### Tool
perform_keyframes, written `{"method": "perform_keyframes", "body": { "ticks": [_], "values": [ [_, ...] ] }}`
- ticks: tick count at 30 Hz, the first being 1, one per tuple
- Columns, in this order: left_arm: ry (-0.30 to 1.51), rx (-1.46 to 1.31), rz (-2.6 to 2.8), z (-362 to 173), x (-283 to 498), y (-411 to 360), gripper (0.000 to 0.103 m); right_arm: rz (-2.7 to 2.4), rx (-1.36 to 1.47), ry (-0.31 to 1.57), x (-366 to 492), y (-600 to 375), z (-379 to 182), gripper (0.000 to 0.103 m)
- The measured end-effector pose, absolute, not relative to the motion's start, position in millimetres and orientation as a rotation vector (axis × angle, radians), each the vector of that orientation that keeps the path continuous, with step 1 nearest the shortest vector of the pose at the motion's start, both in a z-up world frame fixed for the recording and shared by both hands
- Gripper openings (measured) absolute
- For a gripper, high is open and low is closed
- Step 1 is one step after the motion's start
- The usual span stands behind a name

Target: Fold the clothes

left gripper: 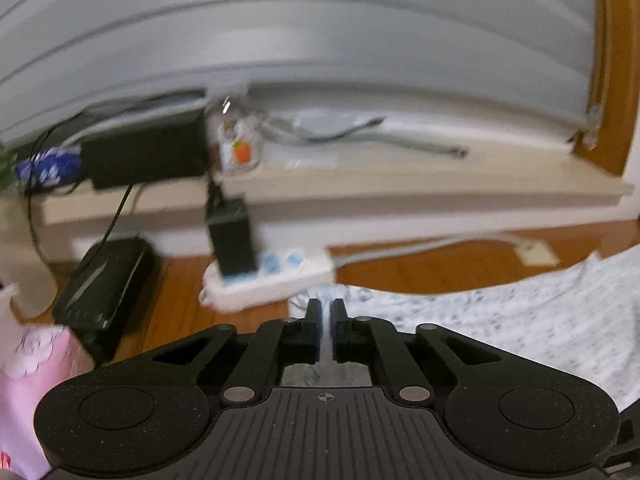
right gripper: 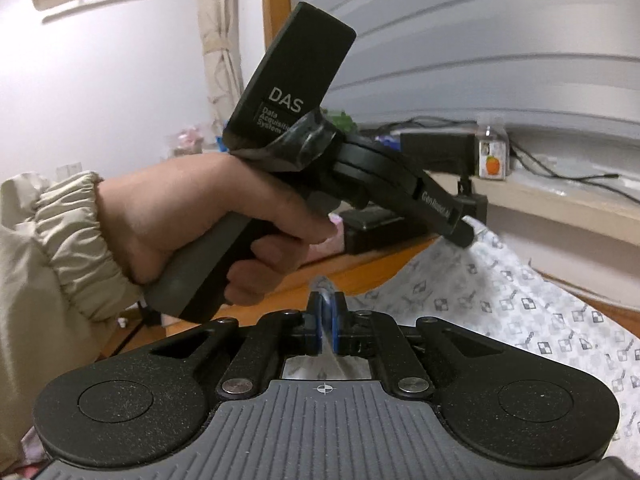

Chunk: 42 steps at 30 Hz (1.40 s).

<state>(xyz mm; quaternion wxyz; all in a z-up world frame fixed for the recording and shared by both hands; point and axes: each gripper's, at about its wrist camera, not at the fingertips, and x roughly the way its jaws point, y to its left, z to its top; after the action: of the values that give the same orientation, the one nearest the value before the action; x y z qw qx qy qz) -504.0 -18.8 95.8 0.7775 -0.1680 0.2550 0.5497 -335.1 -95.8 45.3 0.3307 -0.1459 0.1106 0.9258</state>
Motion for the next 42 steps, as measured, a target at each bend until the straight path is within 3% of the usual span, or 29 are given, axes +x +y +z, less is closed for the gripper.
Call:
{"method": "perform_keyframes", "body": {
  "ticks": [2,3,5,11,19,24,30,42],
  "values": [
    [0.575,-0.357,1.23,88,-505,-18,0.02,2.412,-0.424,0.308,-336,-94,41,0.012],
    [0.567,-0.36,1.232,87,-506,-19,0.024,2.405,-0.435,0.311,-334,-94,40,0.022],
    [0.554,-0.35,1.221,88,-498,-21,0.042,2.387,-0.443,0.305,-321,-99,41,0.037],
    [0.518,-0.289,1.149,99,-453,-28,0.065,2.28,-0.465,0.279,-243,-115,54,0.038],
    [0.52,-0.251,0.857,76,-319,-32,0.07,1.936,-0.546,0.308,-56,-168,55,0.038],
    [0.531,-0.242,0.701,57,-232,-31,0.07,1.8,-0.583,0.368,17,-222,39,0.038],
    [0.556,-0.218,0.611,41,-182,-37,0.07,1.826,-0.573,0.421,23,-250,25,0.038],
    [0.633,-0.192,0.604,18,-163,-38,0.07,1.871,-0.554,0.402,-3,-225,11,0.036]
  ]
}}
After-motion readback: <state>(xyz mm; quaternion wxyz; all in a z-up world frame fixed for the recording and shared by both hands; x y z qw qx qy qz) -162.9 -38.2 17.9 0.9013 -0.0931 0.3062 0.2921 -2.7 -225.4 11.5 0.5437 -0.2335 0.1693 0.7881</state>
